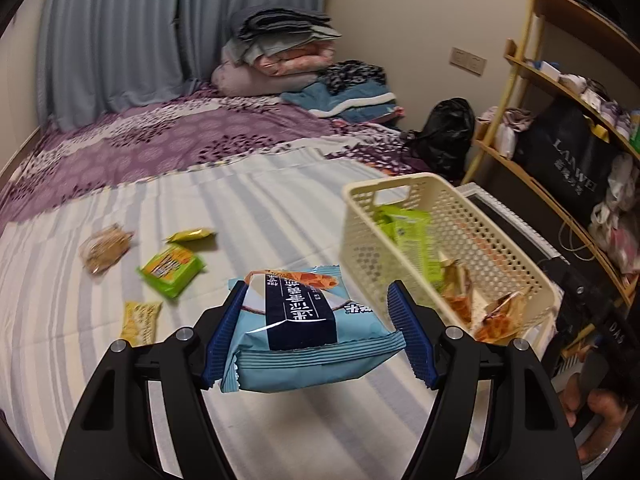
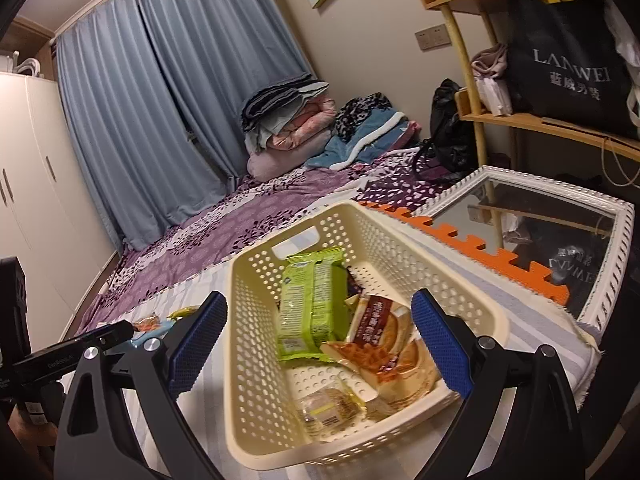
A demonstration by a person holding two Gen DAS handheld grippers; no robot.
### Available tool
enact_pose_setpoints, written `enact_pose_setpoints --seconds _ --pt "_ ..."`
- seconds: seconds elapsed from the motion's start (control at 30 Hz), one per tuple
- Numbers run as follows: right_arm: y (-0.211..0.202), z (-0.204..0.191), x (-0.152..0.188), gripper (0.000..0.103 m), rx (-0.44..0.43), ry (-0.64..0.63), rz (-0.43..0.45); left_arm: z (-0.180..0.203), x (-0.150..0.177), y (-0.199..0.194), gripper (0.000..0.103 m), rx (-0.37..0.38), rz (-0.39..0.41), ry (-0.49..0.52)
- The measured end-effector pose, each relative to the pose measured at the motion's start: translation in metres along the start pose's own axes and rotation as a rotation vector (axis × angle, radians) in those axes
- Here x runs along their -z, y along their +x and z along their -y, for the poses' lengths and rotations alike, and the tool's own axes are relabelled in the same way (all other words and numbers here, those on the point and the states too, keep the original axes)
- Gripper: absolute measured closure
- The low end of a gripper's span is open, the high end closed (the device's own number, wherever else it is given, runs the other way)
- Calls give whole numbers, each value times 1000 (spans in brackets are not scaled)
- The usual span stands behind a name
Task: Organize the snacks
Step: 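Carry the light blue bag into the basket and open the left gripper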
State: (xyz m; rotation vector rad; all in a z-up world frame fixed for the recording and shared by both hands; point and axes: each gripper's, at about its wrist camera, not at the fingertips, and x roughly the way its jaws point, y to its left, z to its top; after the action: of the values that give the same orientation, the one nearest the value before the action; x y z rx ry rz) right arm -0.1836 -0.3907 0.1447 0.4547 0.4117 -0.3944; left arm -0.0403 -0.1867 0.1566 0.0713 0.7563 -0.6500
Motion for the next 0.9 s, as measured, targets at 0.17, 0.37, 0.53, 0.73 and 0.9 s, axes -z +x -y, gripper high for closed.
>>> enact_pose_setpoints --seconds 0.17,0.37,0.53,0.73,0.9 --pt "-3 17 -2 10 28 27 13 40 -13 10 31 61 -3 65" --pt "-6 35 -4 10 56 60 26 84 -19 18 31 131 -8 129" --pt "-8 49 -5 10 77 84 35 115 -21 28 31 181 -23 176" --pt "-10 61 -9 10 105 106 48 133 -17 34 3 260 -43 188" --pt "-10 62 -10 10 111 119 52 129 -13 41 3 197 -72 193"
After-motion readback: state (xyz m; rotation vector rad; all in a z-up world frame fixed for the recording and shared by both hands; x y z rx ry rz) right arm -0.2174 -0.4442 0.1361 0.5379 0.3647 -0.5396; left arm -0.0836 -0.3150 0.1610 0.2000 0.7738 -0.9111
